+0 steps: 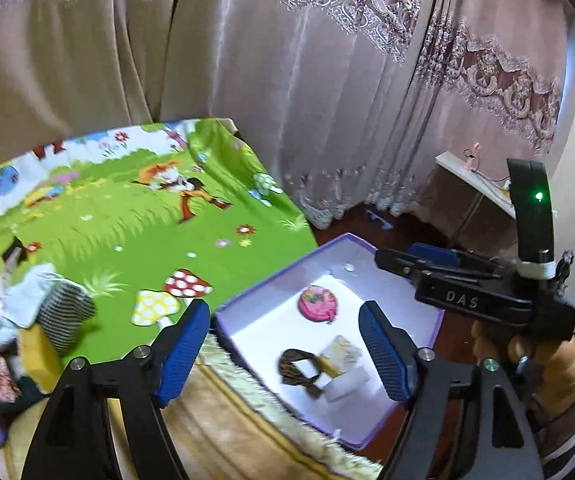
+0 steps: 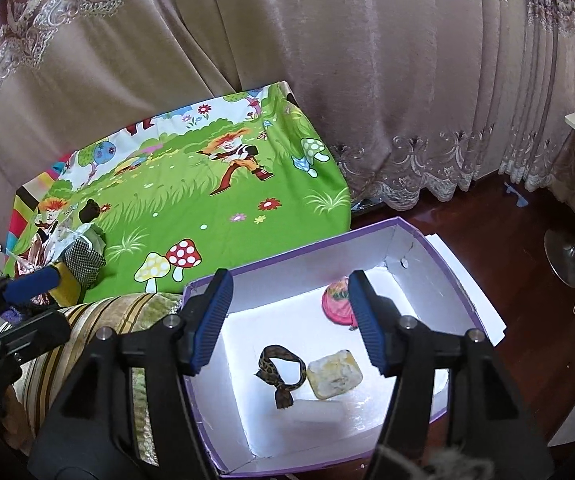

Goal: Organize soft objects
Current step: 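Carry both items into the purple-edged box and open both tools, then move both open tools back over the pile of soft items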

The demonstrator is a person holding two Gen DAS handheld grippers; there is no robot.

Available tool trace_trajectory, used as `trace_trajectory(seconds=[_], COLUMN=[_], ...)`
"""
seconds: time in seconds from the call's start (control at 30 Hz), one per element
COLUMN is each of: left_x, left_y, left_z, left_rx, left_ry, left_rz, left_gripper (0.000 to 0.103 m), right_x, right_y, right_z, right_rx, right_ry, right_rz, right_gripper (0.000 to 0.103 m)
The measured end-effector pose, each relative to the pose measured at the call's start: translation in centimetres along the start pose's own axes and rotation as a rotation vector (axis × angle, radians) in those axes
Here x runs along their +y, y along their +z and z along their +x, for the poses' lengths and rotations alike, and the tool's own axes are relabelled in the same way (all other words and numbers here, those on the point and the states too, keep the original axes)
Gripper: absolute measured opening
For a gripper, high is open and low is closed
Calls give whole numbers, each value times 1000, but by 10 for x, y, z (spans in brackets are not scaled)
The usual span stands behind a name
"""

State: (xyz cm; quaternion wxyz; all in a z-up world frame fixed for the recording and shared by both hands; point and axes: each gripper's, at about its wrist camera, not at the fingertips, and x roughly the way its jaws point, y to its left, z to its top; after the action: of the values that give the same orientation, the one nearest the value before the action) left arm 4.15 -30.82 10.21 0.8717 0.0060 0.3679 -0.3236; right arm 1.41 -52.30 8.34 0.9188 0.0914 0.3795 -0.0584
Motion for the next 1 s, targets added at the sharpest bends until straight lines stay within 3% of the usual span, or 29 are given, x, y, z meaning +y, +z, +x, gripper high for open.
trace_trajectory(seconds=[0.17,0.37,0.63,1.0], left_x=[16,33,61,135], left_y=[0,-9,-27,-66], left_z=[-16,-38,-52,-105], left_rx=[-42,-103,-86,-129], left_ry=[74,206,247,318], left_rz=[2,-29,-82,-303], left_gripper=[84,85,85,84], right_x=[11,30,67,120], right_y=[0,0,-7,-14], right_z=[-2,-3,5,17], right_rx=[0,-2,31,87], right_ry=[8,21,76,169], right_rz=[-23,-63,-141,-219], right_gripper=[64,64,64,64])
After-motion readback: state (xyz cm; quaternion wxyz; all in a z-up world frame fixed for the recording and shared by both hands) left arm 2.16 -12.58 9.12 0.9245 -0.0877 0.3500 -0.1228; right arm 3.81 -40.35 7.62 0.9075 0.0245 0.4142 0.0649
